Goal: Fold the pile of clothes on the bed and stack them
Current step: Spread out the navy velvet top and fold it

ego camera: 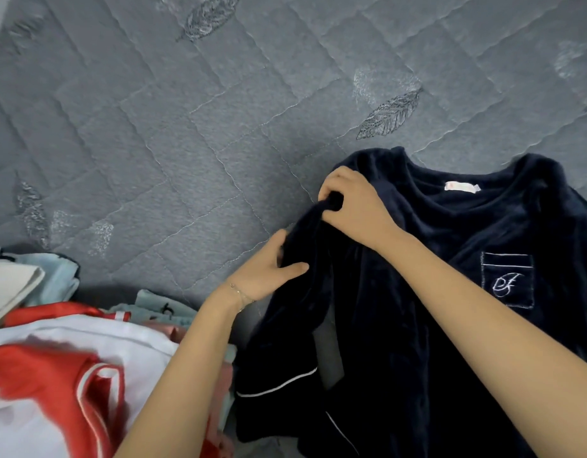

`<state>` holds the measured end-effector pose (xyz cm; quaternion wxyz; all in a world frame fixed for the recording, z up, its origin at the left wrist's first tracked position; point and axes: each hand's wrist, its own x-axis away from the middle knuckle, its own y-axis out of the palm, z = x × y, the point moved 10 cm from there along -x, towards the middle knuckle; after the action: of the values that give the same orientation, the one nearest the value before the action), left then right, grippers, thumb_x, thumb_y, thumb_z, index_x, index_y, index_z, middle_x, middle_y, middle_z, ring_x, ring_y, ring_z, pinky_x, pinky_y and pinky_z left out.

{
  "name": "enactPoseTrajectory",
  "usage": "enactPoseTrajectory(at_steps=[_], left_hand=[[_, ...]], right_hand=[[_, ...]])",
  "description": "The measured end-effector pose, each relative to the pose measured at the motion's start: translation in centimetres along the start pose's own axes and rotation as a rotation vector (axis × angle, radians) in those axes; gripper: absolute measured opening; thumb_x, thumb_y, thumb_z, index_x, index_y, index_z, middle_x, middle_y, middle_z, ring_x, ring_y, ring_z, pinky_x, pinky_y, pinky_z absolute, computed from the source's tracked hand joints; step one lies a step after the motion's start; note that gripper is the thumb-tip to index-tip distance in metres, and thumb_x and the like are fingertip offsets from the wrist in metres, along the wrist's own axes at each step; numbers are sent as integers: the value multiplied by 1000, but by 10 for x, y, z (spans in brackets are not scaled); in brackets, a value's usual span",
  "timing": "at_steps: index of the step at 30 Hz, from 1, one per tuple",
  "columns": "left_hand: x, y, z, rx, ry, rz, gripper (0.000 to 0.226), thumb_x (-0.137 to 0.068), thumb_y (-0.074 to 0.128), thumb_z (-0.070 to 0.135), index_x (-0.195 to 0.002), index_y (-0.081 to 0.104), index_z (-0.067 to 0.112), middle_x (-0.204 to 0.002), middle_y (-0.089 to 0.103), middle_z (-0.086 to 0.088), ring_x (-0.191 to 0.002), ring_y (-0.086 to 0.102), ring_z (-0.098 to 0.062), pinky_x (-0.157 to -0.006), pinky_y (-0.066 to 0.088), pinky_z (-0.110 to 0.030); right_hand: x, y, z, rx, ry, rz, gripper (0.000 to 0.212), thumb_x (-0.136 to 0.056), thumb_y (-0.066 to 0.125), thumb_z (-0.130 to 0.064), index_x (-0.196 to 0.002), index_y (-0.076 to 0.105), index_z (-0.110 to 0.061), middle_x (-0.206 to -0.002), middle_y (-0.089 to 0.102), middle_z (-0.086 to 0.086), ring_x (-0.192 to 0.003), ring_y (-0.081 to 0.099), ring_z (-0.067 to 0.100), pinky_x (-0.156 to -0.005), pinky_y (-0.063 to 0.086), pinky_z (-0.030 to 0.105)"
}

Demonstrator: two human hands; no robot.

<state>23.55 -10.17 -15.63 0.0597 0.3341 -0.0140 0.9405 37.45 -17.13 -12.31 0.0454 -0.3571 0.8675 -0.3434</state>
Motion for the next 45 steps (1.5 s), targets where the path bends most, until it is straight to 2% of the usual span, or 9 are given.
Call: enactPoseTrajectory(at_steps=[4,8,13,19,25,29,33,37,45], left_hand=[[6,-37,10,-263,36,172,19,-86,68,9,-90,56,23,-88,60,13,-81,55,10,-81,42,-17],[17,-68,53,-419,188,287,15,-80,73,6,-84,58,9,-73,56,8,-66,49,1,-66,41,-20],[10,-82,52,-496,-22,132,18,-75,80,17,-85,65,14,-75,62,6,-64,53,1,-65,42,-15],[11,-68,-7,-390,-308,-242,55,-69,82,29,-119,61,22,-119,66,7,-112,60,-7,-102,42,-24],[22,-115,39,-10,-11,46,26,-74,75,21,-96,66,12,-86,73,11,-81,65,0,-72,48,-11],[30,-153,53,-256,16,269,16,-84,69,22,-72,65,13,-58,62,16,-56,55,2,-55,43,-11],[27,-179,14,-884,-265,246,50,-68,69,66,-63,58,18,-60,55,7,-66,51,-13,-70,38,-31],[34,-188,7,-1054,-236,321,21,-88,60,47,-79,51,30,-78,55,10,-88,47,-15,-98,27,-39],[54,-224,-3,-375,-34,525,45,-89,63,35,-69,55,-5,-63,43,-6,-61,40,-13,-63,35,-31]], right_hand=[[3,-4,5,125,66,41,22,-68,68,-12,-78,56,-26,-102,56,-6,-103,51,22,-94,40,42],[17,38,-33,243,-117,-327,72,-72,77,-23,-136,45,-30,-144,40,-9,-139,24,16,-117,4,45],[-5,14,-57,-35,-116,-162,20,-77,76,-31,-89,66,-19,-84,66,-10,-83,60,10,-86,47,37],[-17,-23,-27,-277,116,79,12,-76,77,-19,-76,65,-14,-71,62,-12,-69,54,-1,-70,39,12],[-9,-28,3,-235,212,140,13,-78,77,-25,-74,67,-17,-72,63,-10,-69,54,1,-66,37,7],[-9,-33,12,-238,268,196,12,-81,74,-29,-74,69,-20,-71,66,-11,-67,57,-2,-64,39,8],[-9,-31,5,-186,234,201,9,-83,72,-31,-76,68,-25,-72,65,-16,-72,60,0,-69,42,15],[-4,-24,12,-67,261,124,15,-85,68,-37,-84,72,-22,-82,68,-11,-82,63,10,-77,47,28],[2,-12,4,191,276,-27,37,-76,60,-69,-77,68,-33,-82,65,-20,-82,58,2,-74,40,24]])
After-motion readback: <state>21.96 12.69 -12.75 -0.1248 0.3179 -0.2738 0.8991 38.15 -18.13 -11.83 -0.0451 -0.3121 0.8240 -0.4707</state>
